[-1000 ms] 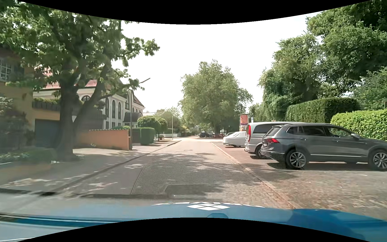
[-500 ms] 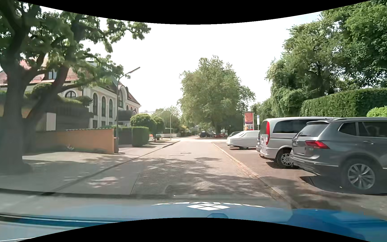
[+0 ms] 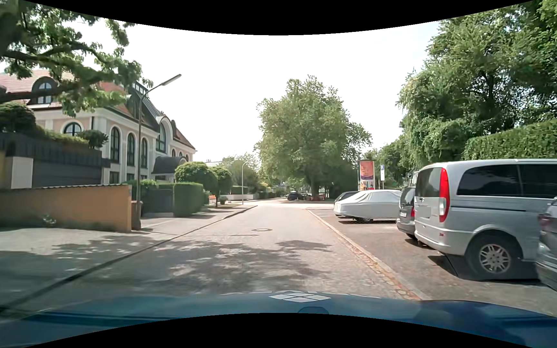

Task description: Follow the waypoints while adhering to traffic rules and regulations

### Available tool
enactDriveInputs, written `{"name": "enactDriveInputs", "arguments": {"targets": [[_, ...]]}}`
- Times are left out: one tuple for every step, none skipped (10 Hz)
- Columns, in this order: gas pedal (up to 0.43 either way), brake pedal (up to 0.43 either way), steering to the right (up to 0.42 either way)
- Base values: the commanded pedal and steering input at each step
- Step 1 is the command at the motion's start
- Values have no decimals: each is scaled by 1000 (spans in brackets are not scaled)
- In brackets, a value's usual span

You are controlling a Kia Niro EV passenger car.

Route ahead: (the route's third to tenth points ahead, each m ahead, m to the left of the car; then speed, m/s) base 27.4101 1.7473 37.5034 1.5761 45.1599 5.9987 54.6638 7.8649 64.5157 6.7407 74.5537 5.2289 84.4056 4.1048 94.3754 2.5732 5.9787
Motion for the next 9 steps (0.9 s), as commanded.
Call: {"name": "enactDriveInputs", "arguments": {"targets": [[150, 0, 1], [150, 0, 1], [157, 0, 2], [157, 0, 2], [169, 0, 1], [169, 0, 1], [169, 0, 1], [169, 0, 1], [169, 0, 1]]}}
